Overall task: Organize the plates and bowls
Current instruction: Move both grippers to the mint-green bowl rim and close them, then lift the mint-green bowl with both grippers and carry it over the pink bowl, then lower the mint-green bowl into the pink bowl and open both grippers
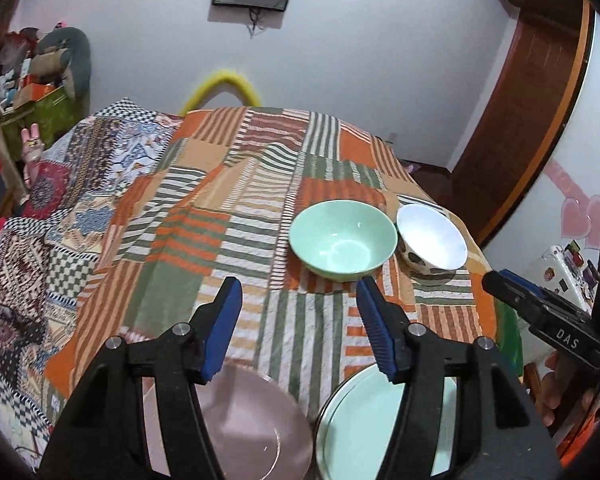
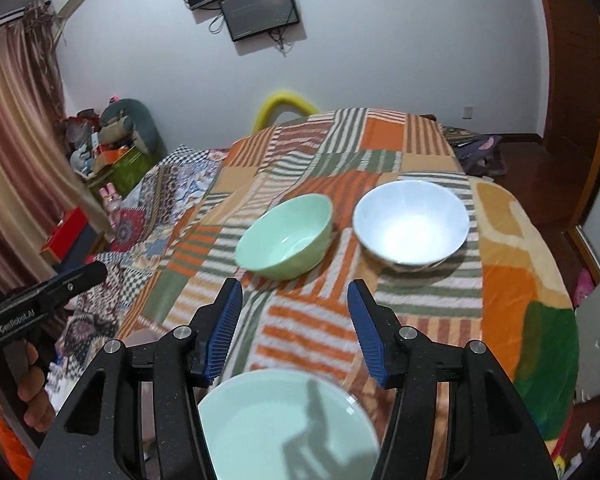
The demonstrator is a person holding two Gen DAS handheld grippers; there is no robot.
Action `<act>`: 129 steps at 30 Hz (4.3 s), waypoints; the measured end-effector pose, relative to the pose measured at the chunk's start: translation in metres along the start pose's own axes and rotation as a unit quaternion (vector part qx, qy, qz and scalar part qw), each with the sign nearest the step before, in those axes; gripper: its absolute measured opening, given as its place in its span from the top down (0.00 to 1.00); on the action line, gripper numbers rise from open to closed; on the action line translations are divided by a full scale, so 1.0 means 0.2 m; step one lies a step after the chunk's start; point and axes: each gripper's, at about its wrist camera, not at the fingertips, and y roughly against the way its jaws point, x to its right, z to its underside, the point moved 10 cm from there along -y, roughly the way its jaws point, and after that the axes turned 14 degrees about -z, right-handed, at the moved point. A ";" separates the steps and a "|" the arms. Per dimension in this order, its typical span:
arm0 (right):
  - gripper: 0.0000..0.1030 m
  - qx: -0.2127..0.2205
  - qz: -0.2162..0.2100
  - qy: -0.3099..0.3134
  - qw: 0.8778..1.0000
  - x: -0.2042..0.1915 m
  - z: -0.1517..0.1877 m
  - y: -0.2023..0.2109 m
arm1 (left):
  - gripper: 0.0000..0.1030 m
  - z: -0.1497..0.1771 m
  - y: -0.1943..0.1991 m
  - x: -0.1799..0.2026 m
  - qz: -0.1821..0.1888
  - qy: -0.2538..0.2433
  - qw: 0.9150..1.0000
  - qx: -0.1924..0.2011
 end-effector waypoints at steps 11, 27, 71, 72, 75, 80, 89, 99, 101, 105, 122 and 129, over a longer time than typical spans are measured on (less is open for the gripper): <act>0.50 -0.046 -0.016 -0.036 0.998 0.15 -0.04 -0.35 | 0.43 0.00 -0.35 0.08 0.009 -0.003 0.999 -0.049; 0.52 -0.117 -0.009 -0.048 0.992 0.21 0.01 -0.73 | 0.43 0.04 -0.61 -0.01 0.008 0.030 0.996 -0.084; 0.76 -0.146 -0.018 0.015 0.989 0.13 0.09 -0.75 | 0.89 0.09 -0.92 0.04 -0.014 0.007 0.989 -0.150; 0.76 -0.146 -0.019 0.013 0.989 0.12 0.10 -0.74 | 0.89 0.09 -0.89 0.04 -0.018 0.000 0.990 -0.143; 0.76 -0.144 -0.019 0.006 0.989 0.12 0.10 -0.71 | 0.89 0.07 -0.80 0.07 -0.027 -0.019 0.992 -0.119; 0.76 -0.126 -0.026 0.007 0.992 0.07 0.09 -0.60 | 0.88 0.04 -0.64 0.08 -0.027 -0.027 0.995 -0.090; 0.76 -0.083 -0.032 0.026 0.996 -0.06 0.02 -0.38 | 0.88 0.04 -0.38 0.07 -0.001 -0.007 0.998 -0.069; 0.76 -0.052 -0.052 0.041 0.996 -0.25 0.03 -0.20 | 0.88 0.06 -0.07 -0.01 -0.004 0.001 0.999 -0.032; 0.76 -0.050 -0.058 0.042 0.996 -0.27 0.04 -0.19 | 0.88 0.08 -0.02 -0.03 -0.005 0.002 1.000 -0.027; 0.76 -0.045 -0.067 0.048 0.996 -0.33 0.05 -0.15 | 0.88 0.11 0.06 -0.07 -0.006 0.008 1.000 -0.022; 0.76 -0.054 -0.101 0.064 0.991 -0.53 0.21 -0.10 | 0.88 0.25 0.26 -0.26 -0.033 0.023 0.999 -0.014; 0.76 -0.074 -0.109 0.063 0.989 -0.58 0.29 -0.15 | 0.88 0.34 0.24 -0.35 -0.047 0.031 0.998 -0.029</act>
